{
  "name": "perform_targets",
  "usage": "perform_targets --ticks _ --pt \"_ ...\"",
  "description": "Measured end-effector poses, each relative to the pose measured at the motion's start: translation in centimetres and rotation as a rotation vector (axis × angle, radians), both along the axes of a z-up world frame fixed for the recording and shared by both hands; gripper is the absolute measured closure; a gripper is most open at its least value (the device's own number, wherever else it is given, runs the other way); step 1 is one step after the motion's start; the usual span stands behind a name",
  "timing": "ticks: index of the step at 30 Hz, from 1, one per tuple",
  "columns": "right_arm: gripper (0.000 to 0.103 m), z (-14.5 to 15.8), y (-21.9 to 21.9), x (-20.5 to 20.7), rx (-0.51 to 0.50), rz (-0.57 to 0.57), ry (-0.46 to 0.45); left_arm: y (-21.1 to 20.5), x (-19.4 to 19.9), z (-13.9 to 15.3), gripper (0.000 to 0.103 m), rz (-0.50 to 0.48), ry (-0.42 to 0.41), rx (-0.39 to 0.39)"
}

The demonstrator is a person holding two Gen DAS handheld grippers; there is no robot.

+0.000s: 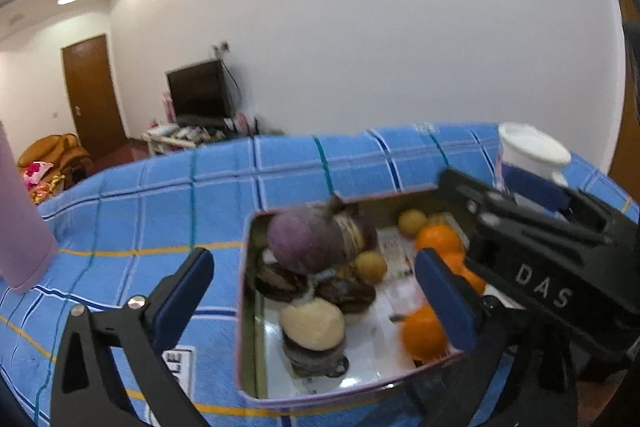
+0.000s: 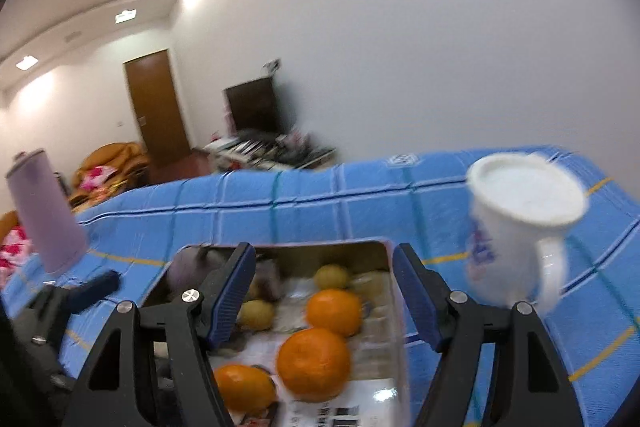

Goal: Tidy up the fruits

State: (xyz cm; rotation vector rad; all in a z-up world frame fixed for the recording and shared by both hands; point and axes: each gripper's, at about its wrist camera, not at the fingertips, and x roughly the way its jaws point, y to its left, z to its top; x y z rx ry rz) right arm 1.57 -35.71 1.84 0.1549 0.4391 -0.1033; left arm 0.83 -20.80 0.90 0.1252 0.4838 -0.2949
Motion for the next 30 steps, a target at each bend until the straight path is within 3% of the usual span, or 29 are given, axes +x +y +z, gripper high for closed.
perform_targets --ticks 6,10,18,30 --pt "0.031 1.2 0.8 -1.9 -0.053 -0.057 -0.117 1.2 -1.0 0.9 0.000 0.081 -0.128 -0.002" --pt "0.029 1.9 1.8 -3.7 -0.121 -0.083 -0.215 1.5 -1.0 0.8 0.000 0.089 -0.139 0.006" --pt "0.027 2.5 3.3 -4.9 -0.177 -0.085 -0.233 2.3 -1.3 1.0 0.000 0.103 -0.138 -0.019" --pt "0.026 2.9 3.9 -8.0 -0.184 -0.114 -0.266 3.2 -2.6 1.1 0.000 0.105 -0.144 -0.039"
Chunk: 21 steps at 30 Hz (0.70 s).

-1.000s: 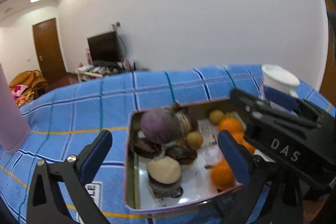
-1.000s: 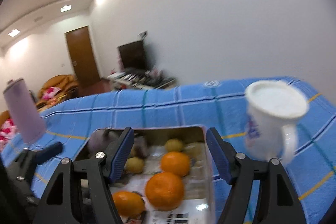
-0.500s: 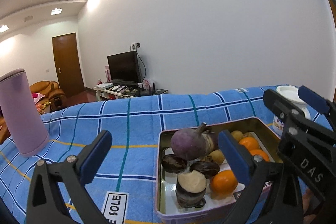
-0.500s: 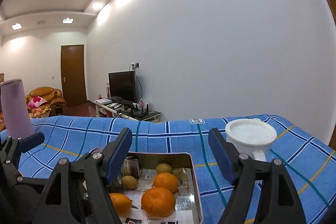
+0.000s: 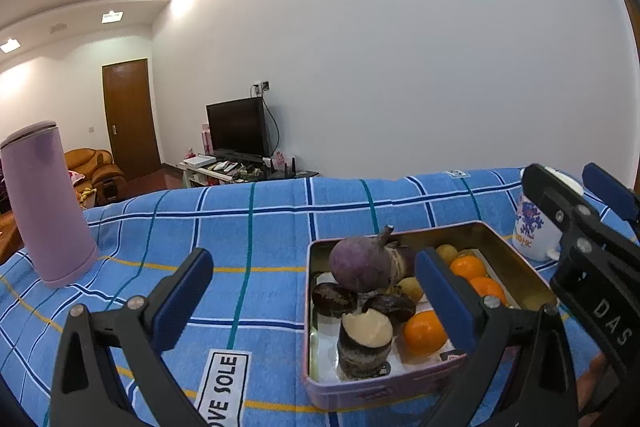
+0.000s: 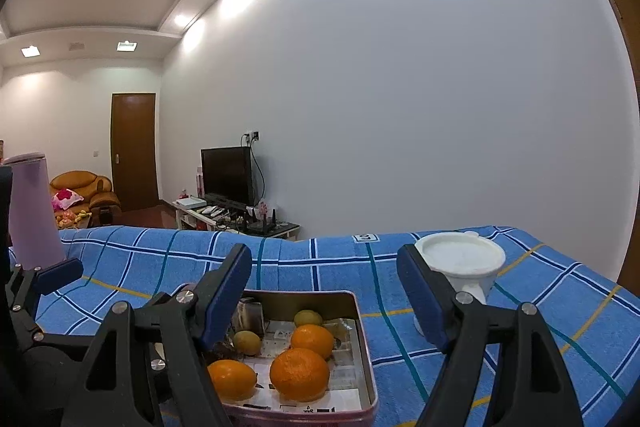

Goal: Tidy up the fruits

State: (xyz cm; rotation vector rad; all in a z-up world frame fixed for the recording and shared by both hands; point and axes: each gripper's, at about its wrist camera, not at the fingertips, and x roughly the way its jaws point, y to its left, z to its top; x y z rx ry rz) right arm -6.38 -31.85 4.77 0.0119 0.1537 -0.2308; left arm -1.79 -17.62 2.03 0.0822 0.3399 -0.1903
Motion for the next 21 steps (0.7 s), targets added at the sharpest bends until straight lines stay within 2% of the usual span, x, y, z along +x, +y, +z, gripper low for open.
perform_targets --ticks 21 --pt "0.023 0.4 1.1 -4.1 -0.043 -0.027 -0.046 1.7 -4.2 0.4 0.000 -0.003 -0.034 -0.034"
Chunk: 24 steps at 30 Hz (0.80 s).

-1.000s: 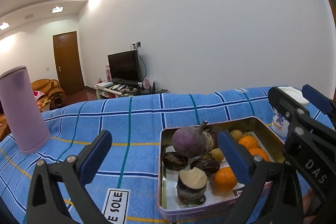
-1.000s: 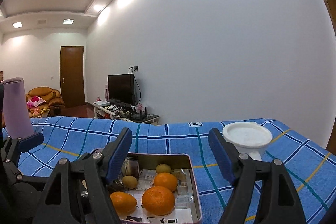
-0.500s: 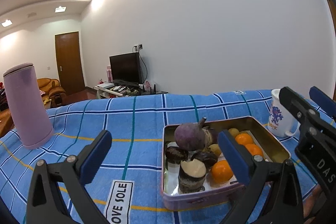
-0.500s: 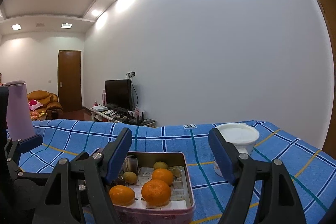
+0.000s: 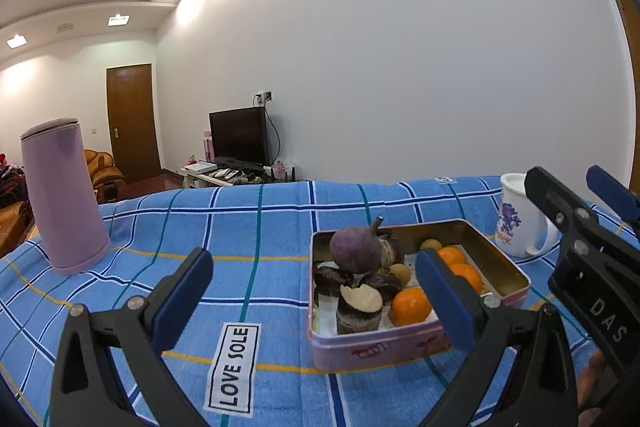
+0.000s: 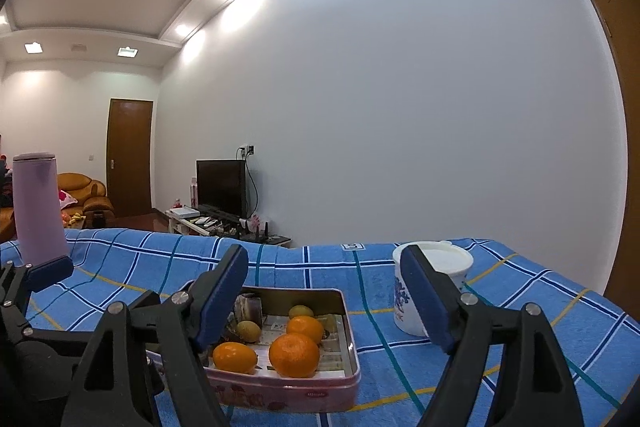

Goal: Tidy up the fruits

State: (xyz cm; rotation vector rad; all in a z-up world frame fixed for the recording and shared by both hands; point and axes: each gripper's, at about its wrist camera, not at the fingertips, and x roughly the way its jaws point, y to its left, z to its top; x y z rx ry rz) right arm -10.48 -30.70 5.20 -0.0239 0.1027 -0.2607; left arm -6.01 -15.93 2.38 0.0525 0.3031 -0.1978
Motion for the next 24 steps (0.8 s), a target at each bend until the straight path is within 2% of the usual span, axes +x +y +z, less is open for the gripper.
perform_targets --ticks 11,24 --pt "0.021 -0.2 0.3 -2.6 0.006 -0.026 -0.053 0.2 -1.0 0.0 0.000 -0.003 -0.008 -0.005" --pt "0.021 -0.2 0.4 -2.6 0.005 -0.022 -0.043 0.1 -1.0 0.0 0.000 -0.004 -0.009 -0.004"
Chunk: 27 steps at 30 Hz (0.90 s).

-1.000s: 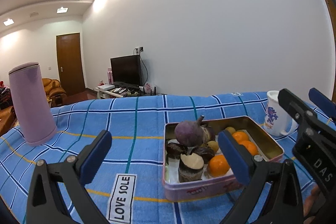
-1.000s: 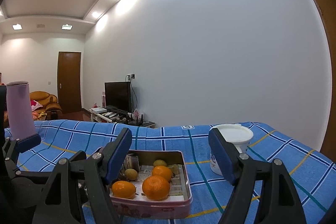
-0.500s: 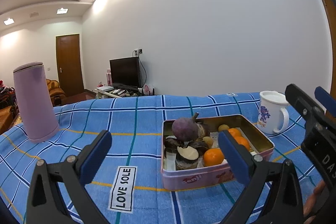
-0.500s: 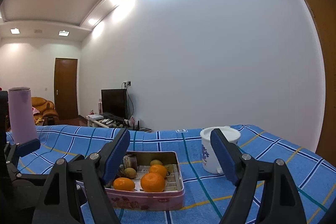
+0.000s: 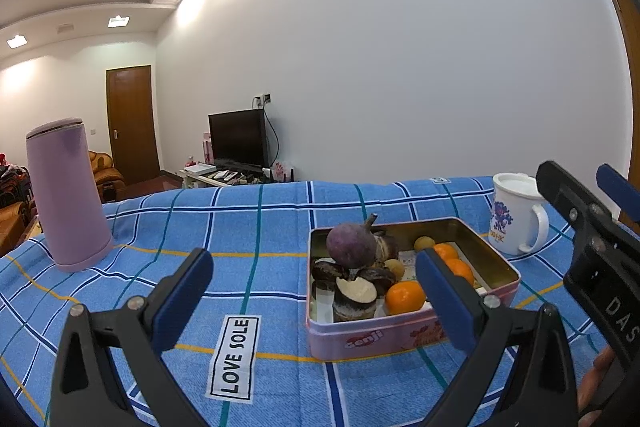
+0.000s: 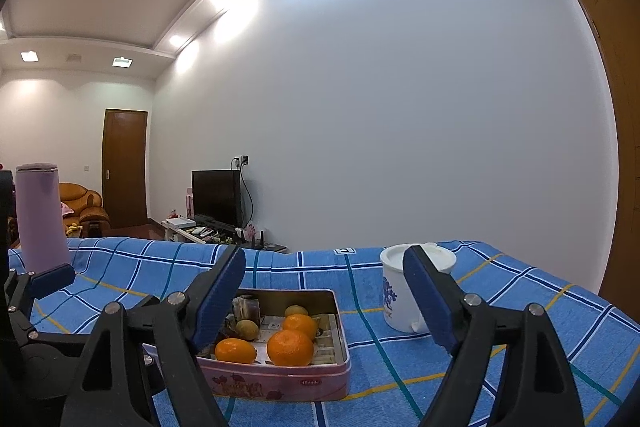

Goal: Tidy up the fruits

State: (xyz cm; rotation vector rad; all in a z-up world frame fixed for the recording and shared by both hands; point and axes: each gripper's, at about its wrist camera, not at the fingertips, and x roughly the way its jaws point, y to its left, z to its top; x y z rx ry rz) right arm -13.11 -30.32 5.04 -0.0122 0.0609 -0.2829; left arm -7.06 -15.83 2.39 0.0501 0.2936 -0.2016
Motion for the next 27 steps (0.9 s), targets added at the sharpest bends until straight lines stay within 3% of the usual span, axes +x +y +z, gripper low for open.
perform_targets --ticks 27 --pt "0.020 0.07 -0.08 -0.24 0.000 0.000 -0.002 0.04 -0.02 -0.06 0.000 0.001 -0.001 0.001"
